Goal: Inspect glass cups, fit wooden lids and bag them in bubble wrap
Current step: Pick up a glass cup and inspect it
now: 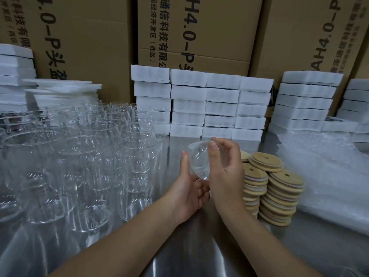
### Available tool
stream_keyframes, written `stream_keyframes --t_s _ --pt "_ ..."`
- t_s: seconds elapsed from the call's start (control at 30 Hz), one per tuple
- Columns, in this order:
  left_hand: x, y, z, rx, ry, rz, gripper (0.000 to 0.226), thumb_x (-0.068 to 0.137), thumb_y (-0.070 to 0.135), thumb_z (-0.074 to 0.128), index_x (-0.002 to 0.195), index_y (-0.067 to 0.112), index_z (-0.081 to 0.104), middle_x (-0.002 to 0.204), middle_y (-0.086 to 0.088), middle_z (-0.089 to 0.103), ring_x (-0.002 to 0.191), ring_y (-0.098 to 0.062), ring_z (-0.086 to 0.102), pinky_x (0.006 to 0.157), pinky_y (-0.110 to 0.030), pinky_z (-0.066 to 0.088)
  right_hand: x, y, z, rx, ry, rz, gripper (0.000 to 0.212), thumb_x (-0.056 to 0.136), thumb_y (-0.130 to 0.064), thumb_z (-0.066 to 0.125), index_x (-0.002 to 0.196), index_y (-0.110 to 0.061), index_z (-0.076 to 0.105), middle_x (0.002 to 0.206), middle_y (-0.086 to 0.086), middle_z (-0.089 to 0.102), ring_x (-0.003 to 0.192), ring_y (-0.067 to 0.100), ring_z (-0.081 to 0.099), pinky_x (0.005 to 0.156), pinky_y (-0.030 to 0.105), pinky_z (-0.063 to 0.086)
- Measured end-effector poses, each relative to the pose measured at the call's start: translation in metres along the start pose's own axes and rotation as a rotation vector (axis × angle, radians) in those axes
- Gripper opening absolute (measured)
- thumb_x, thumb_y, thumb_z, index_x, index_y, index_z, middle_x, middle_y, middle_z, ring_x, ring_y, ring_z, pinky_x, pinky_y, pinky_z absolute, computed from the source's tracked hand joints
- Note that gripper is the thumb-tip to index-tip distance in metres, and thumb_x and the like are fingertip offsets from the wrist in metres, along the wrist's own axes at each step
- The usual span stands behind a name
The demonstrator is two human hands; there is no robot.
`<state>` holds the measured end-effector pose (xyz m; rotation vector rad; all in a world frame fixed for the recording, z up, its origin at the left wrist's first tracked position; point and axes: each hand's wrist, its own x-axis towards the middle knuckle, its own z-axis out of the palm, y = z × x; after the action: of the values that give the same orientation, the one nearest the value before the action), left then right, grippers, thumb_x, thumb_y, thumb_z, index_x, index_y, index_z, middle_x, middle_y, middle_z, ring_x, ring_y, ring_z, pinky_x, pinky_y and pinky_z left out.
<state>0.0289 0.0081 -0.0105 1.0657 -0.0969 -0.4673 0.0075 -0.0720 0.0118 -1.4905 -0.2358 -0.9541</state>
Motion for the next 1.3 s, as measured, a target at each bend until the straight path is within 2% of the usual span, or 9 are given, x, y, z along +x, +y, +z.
stream_keyframes --t_s 0.3,0.4,0.67,0.77,0.87,0.93,1.03,1.17,1.3 --pt "0.001 0.002 0.0 -0.023 0.007 0.039 0.083 0.086 0.078 0.023 0.119 0.016 0.067 0.088 -0.007 0.071 0.076 -0.015 0.061 0.072 -0.025 0.045 -0.003 0.001 0.001 -0.01 -0.002 -0.024 0.036 0.095 -0.036 0.037 0.113 -0.013 0.06 0.105 -0.015 0.064 0.1 -0.01 0.056 0.083 0.005 0.039" --pt "0.0 0.003 -0.001 -0.038 0.019 0.042 0.083 0.086 0.077 0.024 0.123 0.015 0.065 0.09 -0.007 0.073 0.081 -0.016 0.063 0.076 -0.026 0.047 -0.004 0.001 0.001 -0.004 -0.002 -0.027 0.037 0.096 -0.033 0.033 0.114 -0.015 0.059 0.108 -0.015 0.063 0.103 -0.008 0.056 0.088 0.011 0.041" --pt "-0.003 0.007 -0.004 -0.152 0.026 0.104 0.048 0.099 0.059 0.031 0.139 0.035 0.043 0.109 -0.006 0.074 0.078 -0.019 0.072 0.076 -0.033 0.055 -0.003 0.0 -0.004 0.098 -0.101 0.106 0.026 0.079 -0.023 0.043 0.095 -0.028 0.064 0.139 -0.017 0.049 0.124 -0.015 0.041 0.098 0.012 0.033" --pt "-0.009 0.008 -0.001 -0.197 -0.019 0.125 0.055 0.087 0.068 0.045 0.136 0.043 0.044 0.094 -0.003 0.076 0.08 -0.021 0.074 0.066 -0.032 0.059 -0.008 -0.002 -0.001 -0.002 -0.123 0.052 0.016 0.077 -0.024 0.051 0.086 -0.028 0.064 0.136 -0.021 0.047 0.128 -0.01 0.038 0.106 0.024 0.035" --pt "-0.01 0.01 -0.002 -0.148 -0.013 0.173 0.063 0.062 0.065 0.065 0.117 0.034 0.068 0.118 -0.009 0.07 0.108 -0.027 0.068 0.086 -0.04 0.055 -0.011 -0.002 0.002 -0.079 -0.128 -0.01 0.013 0.078 -0.025 0.058 0.089 -0.03 0.063 0.133 -0.023 0.047 0.129 -0.009 0.038 0.111 0.036 0.035" --pt "-0.013 0.01 0.0 -0.114 0.016 0.195 0.074 0.053 0.06 0.071 0.119 0.029 0.066 0.127 -0.01 0.063 0.108 -0.026 0.065 0.079 -0.038 0.055 -0.01 -0.003 0.002 -0.057 -0.134 -0.014 0.024 0.082 -0.02 0.061 0.101 -0.034 0.061 0.132 -0.026 0.044 0.13 -0.005 0.039 0.109 0.041 0.039" --pt "-0.014 0.011 0.003 -0.121 0.056 0.254 0.078 0.054 0.055 0.072 0.123 0.023 0.061 0.113 -0.001 0.057 0.081 -0.013 0.063 0.052 -0.024 0.052 -0.008 -0.006 0.001 -0.036 -0.154 0.001 0.038 0.085 -0.023 0.061 0.113 -0.047 0.053 0.138 -0.024 0.04 0.134 -0.004 0.034 0.112 0.039 0.036" --pt "-0.013 0.011 0.001 -0.132 0.091 0.294 0.063 0.054 0.055 0.072 0.111 0.03 0.064 0.115 0.0 0.067 0.087 -0.013 0.069 0.051 -0.024 0.053 -0.007 -0.008 0.0 -0.053 -0.188 0.017 0.05 0.092 -0.02 0.062 0.119 -0.056 0.041 0.15 -0.016 0.034 0.138 -0.002 0.03 0.11 0.02 0.031" --pt "-0.014 0.011 0.002 -0.147 0.027 0.254 0.065 0.05 0.058 0.073 0.109 0.032 0.066 0.085 0.003 0.077 0.072 -0.012 0.073 0.05 -0.024 0.053 -0.005 -0.01 0.001 0.017 -0.199 0.09 0.059 0.091 -0.022 0.064 0.128 -0.055 0.032 0.136 -0.034 0.032 0.136 0.002 0.035 0.111 0.03 0.036"
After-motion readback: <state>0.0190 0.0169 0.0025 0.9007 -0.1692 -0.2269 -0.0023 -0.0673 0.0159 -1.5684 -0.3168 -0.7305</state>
